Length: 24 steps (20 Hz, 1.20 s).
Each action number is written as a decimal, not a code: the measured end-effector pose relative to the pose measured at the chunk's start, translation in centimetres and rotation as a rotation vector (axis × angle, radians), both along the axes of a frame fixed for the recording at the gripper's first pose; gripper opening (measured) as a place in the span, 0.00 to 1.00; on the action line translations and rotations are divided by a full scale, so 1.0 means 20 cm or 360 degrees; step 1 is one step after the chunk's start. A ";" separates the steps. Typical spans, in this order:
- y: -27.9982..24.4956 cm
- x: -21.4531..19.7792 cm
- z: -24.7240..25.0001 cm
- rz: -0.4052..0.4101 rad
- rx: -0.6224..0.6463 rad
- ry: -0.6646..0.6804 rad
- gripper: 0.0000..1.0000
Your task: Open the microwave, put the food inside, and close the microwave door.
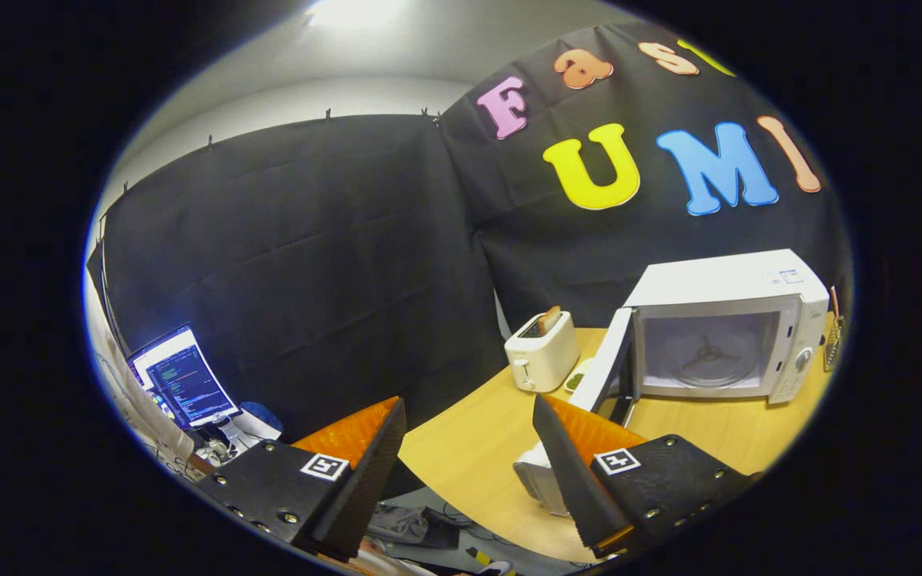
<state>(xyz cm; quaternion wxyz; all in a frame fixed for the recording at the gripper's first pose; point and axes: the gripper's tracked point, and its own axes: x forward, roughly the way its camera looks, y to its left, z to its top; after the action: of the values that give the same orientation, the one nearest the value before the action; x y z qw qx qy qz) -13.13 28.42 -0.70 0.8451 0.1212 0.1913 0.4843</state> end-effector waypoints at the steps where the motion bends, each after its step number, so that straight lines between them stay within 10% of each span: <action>1: -0.05 0.02 0.01 -0.0022 0.0002 0.0001 0.96; 24: -1.09 0.33 -0.75 -0.0293 -0.0255 0.0568 0.96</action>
<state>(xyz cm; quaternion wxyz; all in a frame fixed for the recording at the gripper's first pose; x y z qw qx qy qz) -6.43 6.59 -15.77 0.8455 0.1544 0.3637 0.3591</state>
